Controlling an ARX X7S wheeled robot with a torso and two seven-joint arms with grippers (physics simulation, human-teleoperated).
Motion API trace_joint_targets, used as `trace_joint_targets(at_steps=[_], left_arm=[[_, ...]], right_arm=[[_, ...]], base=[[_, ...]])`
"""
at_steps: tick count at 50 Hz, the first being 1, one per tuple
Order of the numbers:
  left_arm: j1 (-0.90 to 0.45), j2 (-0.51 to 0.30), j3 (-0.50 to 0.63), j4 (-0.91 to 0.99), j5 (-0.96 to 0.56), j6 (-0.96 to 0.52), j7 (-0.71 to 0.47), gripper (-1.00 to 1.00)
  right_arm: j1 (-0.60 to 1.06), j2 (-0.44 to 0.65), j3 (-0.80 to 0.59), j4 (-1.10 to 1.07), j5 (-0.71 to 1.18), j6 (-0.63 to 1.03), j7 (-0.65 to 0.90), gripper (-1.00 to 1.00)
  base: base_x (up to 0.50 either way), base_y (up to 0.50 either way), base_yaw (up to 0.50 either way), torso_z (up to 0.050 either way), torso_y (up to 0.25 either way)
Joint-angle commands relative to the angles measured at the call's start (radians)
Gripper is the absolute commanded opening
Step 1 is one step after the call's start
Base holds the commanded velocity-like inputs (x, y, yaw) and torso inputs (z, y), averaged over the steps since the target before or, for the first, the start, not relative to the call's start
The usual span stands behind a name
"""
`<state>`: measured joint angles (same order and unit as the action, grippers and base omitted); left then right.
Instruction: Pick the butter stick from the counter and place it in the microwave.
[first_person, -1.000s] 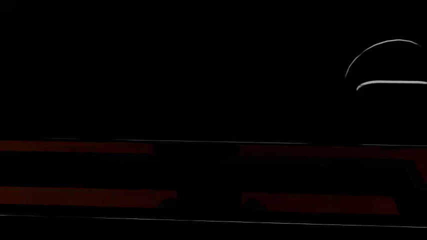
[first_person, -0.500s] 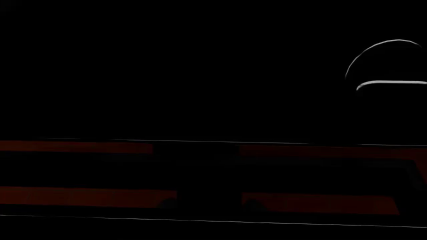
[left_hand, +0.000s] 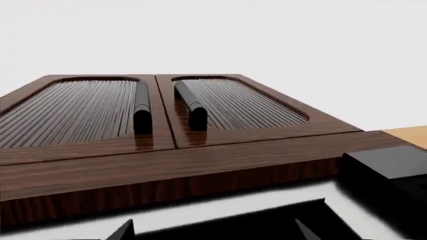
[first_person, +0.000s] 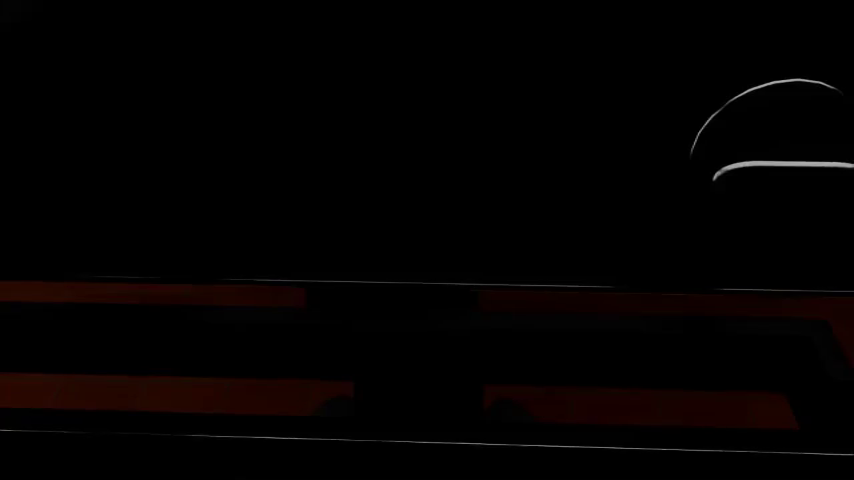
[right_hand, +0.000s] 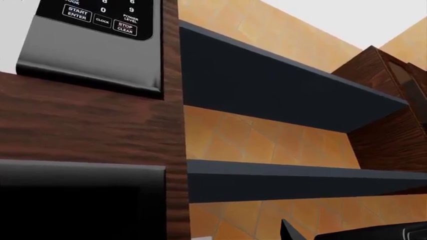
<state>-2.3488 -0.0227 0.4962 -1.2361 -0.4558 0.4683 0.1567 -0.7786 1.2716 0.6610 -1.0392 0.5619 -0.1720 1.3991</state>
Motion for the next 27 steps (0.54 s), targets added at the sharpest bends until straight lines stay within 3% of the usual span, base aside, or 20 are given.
trace_joint_targets(at_steps=[1, 18, 27], left_arm=[[-0.007, 0.022, -0.055, 0.050, 0.021, 0.037, 0.044, 1.00], [-0.007, 0.021, -0.184, 0.265, 0.054, -0.136, 0.046, 1.00], [-0.007, 0.020, -0.277, 0.449, 0.053, -0.337, 0.010, 1.00]], right_arm=[[-0.005, -0.019, 0.036, -0.008, -0.009, 0.004, -0.029, 1.00], [-0.005, -0.014, 0.034, -0.008, -0.011, 0.003, -0.027, 1.00], [-0.004, 0.003, 0.017, -0.008, -0.019, -0.001, -0.006, 1.00]], base=[[0.00, 0.00, 0.00, 0.000, 0.000], [0.00, 0.00, 0.00, 0.000, 0.000], [0.00, 0.00, 0.00, 0.000, 0.000]])
